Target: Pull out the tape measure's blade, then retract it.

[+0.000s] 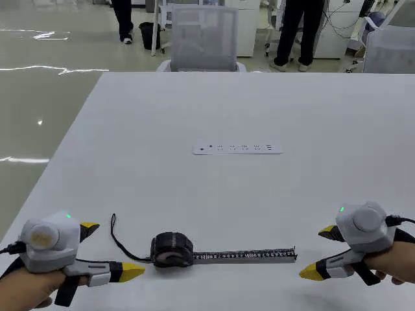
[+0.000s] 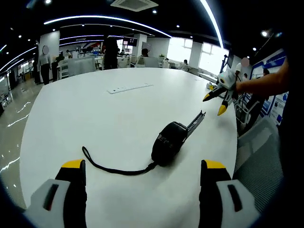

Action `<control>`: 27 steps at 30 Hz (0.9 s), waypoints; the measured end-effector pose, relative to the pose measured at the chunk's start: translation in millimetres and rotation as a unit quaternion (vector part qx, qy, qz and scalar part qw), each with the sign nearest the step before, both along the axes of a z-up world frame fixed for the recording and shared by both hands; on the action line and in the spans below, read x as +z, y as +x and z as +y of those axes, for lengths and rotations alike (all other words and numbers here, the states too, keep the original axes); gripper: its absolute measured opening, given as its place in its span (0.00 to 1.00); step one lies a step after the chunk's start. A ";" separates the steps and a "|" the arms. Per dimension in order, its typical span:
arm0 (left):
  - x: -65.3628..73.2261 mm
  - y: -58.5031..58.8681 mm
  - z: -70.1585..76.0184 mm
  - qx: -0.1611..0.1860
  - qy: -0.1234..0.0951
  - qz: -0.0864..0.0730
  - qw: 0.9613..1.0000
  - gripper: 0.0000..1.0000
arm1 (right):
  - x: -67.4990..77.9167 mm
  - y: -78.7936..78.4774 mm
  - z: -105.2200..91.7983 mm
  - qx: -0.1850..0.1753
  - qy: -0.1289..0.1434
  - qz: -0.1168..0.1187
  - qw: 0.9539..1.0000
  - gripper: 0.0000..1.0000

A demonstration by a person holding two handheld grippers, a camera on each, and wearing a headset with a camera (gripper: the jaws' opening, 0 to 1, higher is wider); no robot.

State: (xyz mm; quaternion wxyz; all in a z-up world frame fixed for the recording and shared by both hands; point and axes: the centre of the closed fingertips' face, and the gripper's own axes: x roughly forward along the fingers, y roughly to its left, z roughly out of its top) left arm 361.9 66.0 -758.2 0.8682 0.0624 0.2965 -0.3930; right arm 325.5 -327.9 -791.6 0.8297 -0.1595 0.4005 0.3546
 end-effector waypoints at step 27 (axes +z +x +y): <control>18.3 -26.5 31.4 0.073 -0.030 -0.040 0.996 0.99 | 30.2 -51.1 -28.8 -0.125 0.087 -0.100 0.983 1.00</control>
